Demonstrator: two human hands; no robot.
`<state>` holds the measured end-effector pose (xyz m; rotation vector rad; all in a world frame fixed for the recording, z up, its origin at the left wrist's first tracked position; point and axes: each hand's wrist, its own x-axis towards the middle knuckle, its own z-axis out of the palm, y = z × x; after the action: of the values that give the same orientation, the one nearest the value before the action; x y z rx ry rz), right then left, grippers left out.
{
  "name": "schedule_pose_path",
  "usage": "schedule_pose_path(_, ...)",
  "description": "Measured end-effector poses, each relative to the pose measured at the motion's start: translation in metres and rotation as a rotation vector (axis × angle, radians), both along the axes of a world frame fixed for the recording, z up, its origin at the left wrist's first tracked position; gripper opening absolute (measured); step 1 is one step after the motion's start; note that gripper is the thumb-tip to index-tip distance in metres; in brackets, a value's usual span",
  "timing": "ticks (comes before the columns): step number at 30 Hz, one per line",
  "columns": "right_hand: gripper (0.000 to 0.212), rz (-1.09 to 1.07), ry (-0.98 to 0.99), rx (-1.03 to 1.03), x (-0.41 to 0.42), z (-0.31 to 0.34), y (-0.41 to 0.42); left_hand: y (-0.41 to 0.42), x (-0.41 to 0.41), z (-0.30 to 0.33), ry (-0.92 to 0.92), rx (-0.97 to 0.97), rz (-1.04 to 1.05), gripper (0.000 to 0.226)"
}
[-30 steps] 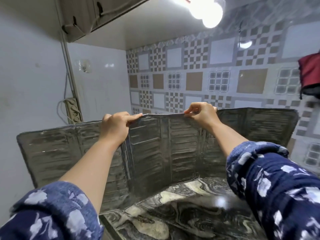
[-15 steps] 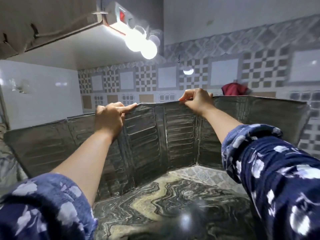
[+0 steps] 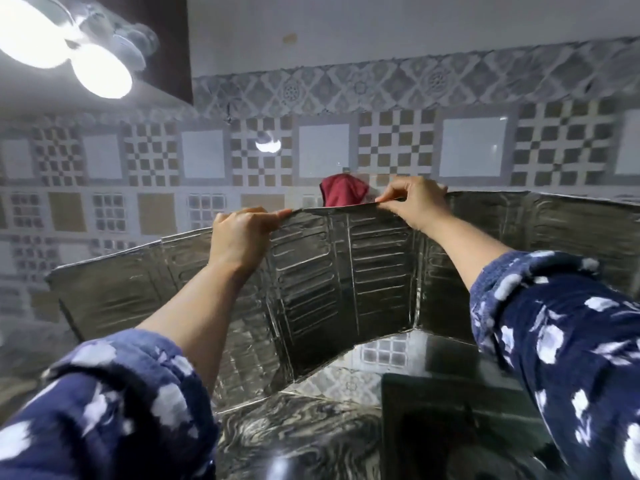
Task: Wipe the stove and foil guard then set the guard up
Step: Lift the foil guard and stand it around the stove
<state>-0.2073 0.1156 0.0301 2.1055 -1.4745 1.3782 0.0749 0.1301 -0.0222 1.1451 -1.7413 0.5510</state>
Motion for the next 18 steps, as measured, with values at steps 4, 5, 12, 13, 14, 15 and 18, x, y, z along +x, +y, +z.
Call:
schedule_pose_path(4, 0.007, -0.107, 0.033, -0.015, -0.060, -0.008, -0.009, -0.039, -0.056, -0.014, -0.001, 0.031, -0.141, 0.032)
schedule_pose_path(5, 0.005, -0.138, 0.032, -0.008, -0.073, -0.012, -0.012, -0.048, -0.069, -0.020, -0.005, 0.040, -0.158, 0.035)
schedule_pose_path(12, 0.011, -0.177, -0.006, 0.099, -0.136, -0.056, -0.031, -0.089, -0.133, -0.061, -0.057, 0.078, -0.190, 0.045)
schedule_pose_path(13, 0.007, -0.194, -0.009, 0.096, -0.141, -0.064, -0.033, -0.092, -0.137, -0.068, -0.072, 0.080, -0.192, 0.045)
schedule_pose_path(14, 0.005, -0.206, -0.009, 0.098, -0.145, -0.072, -0.035, -0.095, -0.142, -0.074, -0.081, 0.089, -0.199, 0.045)
schedule_pose_path(15, 0.004, -0.214, -0.008, 0.110, -0.147, -0.078, -0.036, -0.098, -0.145, -0.081, -0.087, 0.100, -0.204, 0.045)
schedule_pose_path(18, 0.005, -0.242, -0.011, 0.155, -0.156, -0.094, -0.043, -0.108, -0.157, -0.096, -0.117, 0.138, -0.183, 0.049)
